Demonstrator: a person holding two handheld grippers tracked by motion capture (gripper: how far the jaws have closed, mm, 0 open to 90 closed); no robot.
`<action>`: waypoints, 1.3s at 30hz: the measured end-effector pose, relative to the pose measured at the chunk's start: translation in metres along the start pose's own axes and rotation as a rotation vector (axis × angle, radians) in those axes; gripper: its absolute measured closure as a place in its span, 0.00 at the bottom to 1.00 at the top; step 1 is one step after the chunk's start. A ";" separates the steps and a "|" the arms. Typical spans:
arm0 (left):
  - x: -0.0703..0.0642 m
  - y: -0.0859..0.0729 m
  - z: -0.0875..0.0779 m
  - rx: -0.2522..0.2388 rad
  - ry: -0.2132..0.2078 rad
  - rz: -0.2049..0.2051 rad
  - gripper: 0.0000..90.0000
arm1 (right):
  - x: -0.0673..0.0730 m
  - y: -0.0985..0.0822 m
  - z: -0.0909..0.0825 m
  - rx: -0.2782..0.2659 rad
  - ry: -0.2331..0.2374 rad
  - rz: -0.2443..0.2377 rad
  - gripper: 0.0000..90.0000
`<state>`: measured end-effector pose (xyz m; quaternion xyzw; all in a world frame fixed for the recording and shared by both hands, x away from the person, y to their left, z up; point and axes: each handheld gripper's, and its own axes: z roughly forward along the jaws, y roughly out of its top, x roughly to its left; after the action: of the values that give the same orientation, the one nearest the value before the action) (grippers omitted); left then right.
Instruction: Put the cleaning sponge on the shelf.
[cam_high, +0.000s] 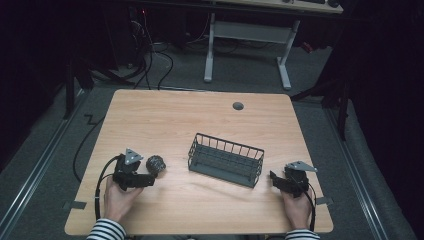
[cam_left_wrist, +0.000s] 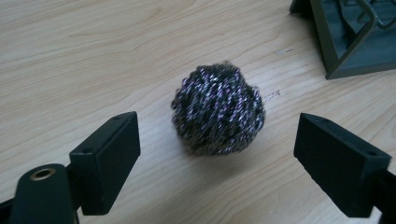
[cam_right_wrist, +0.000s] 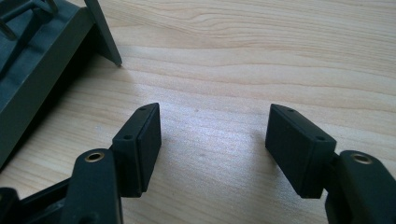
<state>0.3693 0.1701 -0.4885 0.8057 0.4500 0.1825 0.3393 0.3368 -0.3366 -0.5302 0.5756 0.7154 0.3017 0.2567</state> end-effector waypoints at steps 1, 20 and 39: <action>-0.002 0.003 0.003 0.006 -0.001 0.008 0.17 | 0.000 0.000 0.000 0.000 0.000 -0.002 0.40; -0.001 0.011 0.044 0.097 0.028 0.019 0.24 | 0.000 0.000 0.000 -0.001 0.000 0.000 0.40; 0.001 0.005 0.046 0.103 0.007 0.024 0.47 | 0.000 0.000 0.000 -0.001 0.000 0.000 0.40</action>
<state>0.4003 0.1513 -0.5168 0.8268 0.4501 0.1659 0.2936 0.3369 -0.3366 -0.5303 0.5755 0.7152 0.3021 0.2570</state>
